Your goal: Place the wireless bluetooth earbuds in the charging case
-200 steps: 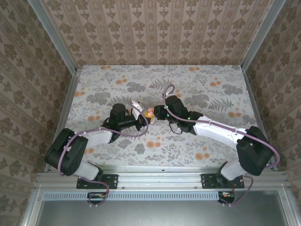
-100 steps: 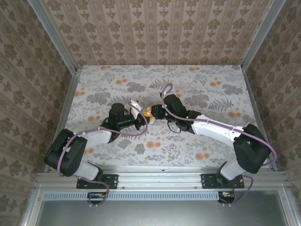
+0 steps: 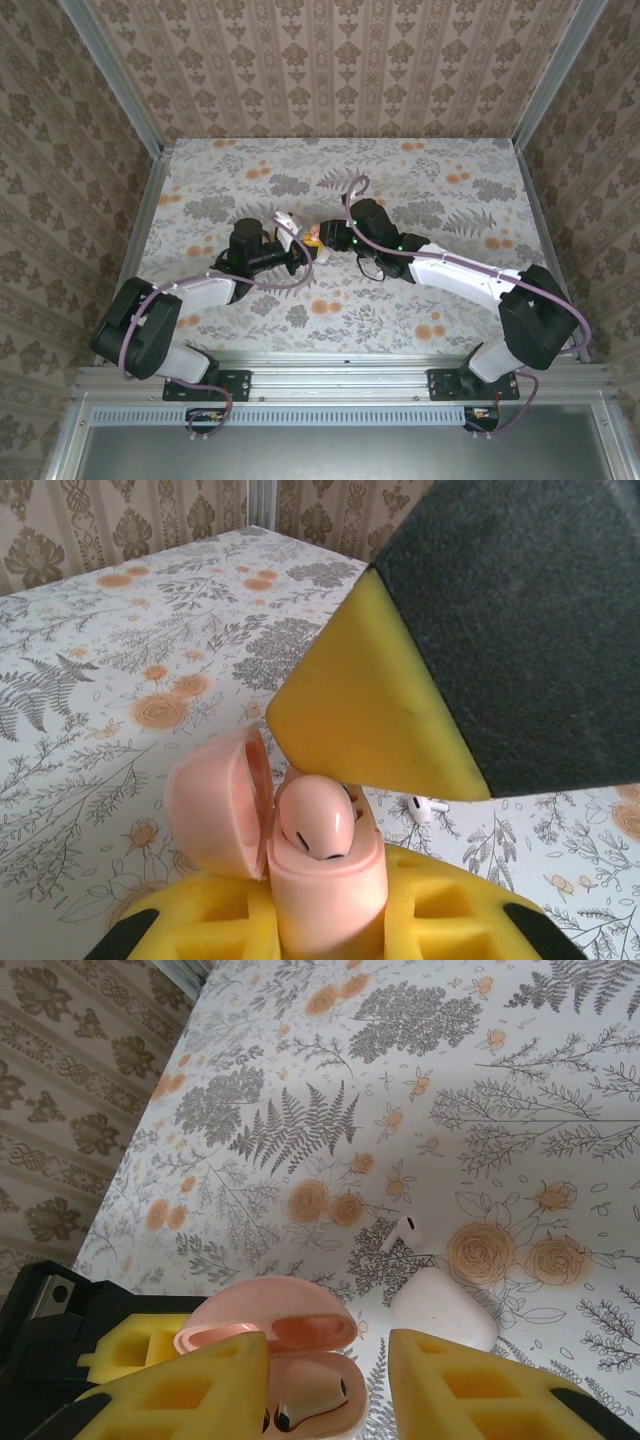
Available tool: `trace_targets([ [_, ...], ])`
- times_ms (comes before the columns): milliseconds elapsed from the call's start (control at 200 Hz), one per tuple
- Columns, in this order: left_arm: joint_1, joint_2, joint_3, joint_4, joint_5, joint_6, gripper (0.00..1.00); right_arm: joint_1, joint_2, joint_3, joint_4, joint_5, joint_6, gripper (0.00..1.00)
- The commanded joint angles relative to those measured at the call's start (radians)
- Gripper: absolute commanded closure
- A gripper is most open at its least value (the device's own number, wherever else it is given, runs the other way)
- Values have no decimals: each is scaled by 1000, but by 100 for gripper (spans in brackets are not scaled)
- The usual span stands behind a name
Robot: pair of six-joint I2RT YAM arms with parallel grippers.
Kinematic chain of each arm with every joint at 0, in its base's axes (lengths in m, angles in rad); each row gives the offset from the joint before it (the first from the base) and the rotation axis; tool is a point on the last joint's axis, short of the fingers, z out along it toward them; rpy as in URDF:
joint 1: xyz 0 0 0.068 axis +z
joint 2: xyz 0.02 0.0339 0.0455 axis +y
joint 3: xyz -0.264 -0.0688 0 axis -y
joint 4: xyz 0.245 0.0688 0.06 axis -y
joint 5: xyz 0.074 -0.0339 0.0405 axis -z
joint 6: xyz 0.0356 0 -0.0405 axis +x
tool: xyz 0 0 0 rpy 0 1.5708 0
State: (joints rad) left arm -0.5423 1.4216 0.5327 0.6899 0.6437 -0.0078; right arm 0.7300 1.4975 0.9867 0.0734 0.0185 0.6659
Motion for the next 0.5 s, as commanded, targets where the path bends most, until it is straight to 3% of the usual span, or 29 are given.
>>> trace_targets([
  [0, -7, -31, 32, 30, 30, -9, 89, 5, -69, -20, 53, -26, 2, 62],
  [275, -4, -34, 36, 22, 38, -24, 89, -33, -208, -113, 70, -28, -72, 52],
  [495, -1, -47, 52, 1, 70, -37, 89, -129, -295, -221, 157, -142, -109, 40],
])
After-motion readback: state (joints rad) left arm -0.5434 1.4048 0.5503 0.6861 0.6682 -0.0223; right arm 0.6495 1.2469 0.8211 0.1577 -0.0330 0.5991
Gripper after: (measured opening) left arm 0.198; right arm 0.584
